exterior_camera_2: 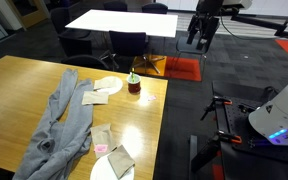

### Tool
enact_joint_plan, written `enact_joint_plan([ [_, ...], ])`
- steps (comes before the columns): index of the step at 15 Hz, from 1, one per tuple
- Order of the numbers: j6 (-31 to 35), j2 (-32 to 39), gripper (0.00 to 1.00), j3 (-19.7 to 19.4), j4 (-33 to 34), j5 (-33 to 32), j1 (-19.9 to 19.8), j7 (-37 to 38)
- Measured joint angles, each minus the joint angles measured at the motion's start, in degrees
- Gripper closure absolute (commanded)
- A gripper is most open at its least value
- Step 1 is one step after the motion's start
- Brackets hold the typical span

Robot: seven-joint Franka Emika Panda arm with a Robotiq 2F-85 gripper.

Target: Take the pen out of the mug and put it on the table

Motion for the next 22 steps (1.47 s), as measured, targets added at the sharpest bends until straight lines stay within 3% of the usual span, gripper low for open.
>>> enact_joint_plan([
  [7, 1.3, 1.8, 0.0, 3.4, 0.7, 2.3, -1.4, 0.0],
  [13, 10.8, 6.1, 0.0, 6.8, 1.8, 8.7, -1.3, 1.5],
  [18, 23.2, 12.5, 0.0, 11.4, 3.6, 9.1, -1.3, 11.7],
  [22, 27.4, 18.9, 0.0, 14.2, 7.4, 8.4, -1.5, 20.6],
])
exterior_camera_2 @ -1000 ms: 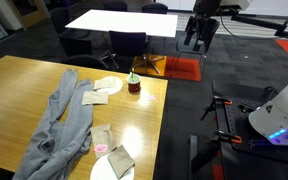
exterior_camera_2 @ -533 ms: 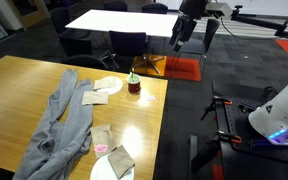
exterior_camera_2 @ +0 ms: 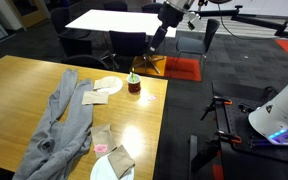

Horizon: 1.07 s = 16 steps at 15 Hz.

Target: Take the pen out of the mug and put it on the table

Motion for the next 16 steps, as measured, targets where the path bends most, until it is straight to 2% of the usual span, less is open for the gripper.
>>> enact_joint_plan([
  [4, 0.0, 7.3, 0.0, 1.3, 5.9, -1.3, -1.5, 8.6],
  [8, 0.2, 14.9, 0.0, 1.7, 11.8, -6.3, -3.4, 20.2],
  [13, 3.0, 22.3, 0.0, 1.0, 16.8, -18.7, -3.9, 38.5],
  [16, 5.4, 25.7, 0.0, -0.9, 18.7, -26.2, -2.7, 49.2],
])
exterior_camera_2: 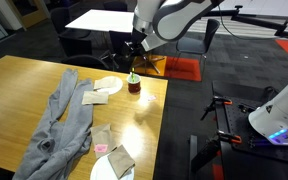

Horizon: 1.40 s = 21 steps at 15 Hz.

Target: Take the pen out of the mug and put it on the table

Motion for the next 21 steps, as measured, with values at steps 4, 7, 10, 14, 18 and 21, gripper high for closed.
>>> enact_joint_plan([
  [4, 1.0, 3.9, 0.0, -3.4, 2.5, -5.9, 2.4, 10.1],
  [7, 1.7, 6.8, 0.0, -4.7, 4.2, -6.9, 3.5, 14.0],
  [10, 3.5, 9.9, 0.0, -6.0, 5.7, -7.3, 4.6, 17.0],
  [14, 7.6, 14.3, 0.0, -9.6, 7.0, -7.9, 7.3, 21.1],
  [18, 10.4, 18.5, 0.0, -14.3, 7.9, -7.9, 10.6, 24.6],
  [21, 11.7, 21.4, 0.0, -17.6, 8.2, -7.9, 12.9, 27.6],
])
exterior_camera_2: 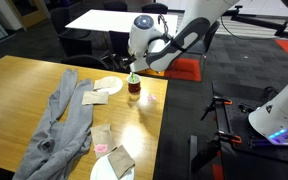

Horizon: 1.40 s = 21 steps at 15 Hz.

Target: Take the pen out of the mug and put it on the table

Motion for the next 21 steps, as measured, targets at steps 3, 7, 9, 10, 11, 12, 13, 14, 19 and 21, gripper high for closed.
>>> enact_joint_plan([
  [3, 0.0, 2.9, 0.0, -3.0, 0.9, 0.1, 2.0, 2.8],
  [7, 0.1, 6.5, 0.0, -6.0, 2.4, 0.3, 4.0, 6.0],
  [9, 0.2, 8.2, 0.0, -7.0, 3.3, 0.5, 4.5, 6.8],
  [10, 0.3, 9.0, 0.0, -7.3, 3.8, 0.7, 4.6, 6.8],
  [11, 0.5, 9.8, 0.0, -7.5, 4.2, 0.9, 4.7, 6.8],
  [12, 0.8, 10.6, 0.0, -7.6, 4.7, 1.1, 4.7, 6.8],
  [13, 1.1, 11.4, 0.0, -7.8, 5.2, 1.3, 4.7, 6.8],
  [14, 1.4, 12.2, 0.0, -8.0, 5.7, 1.5, 4.7, 6.8],
  [19, 1.9, 16.6, 0.0, -9.0, 8.5, 3.8, 4.8, 6.8],
  [21, 2.0, 18.1, 0.0, -9.4, 9.7, 4.6, 4.9, 6.8],
])
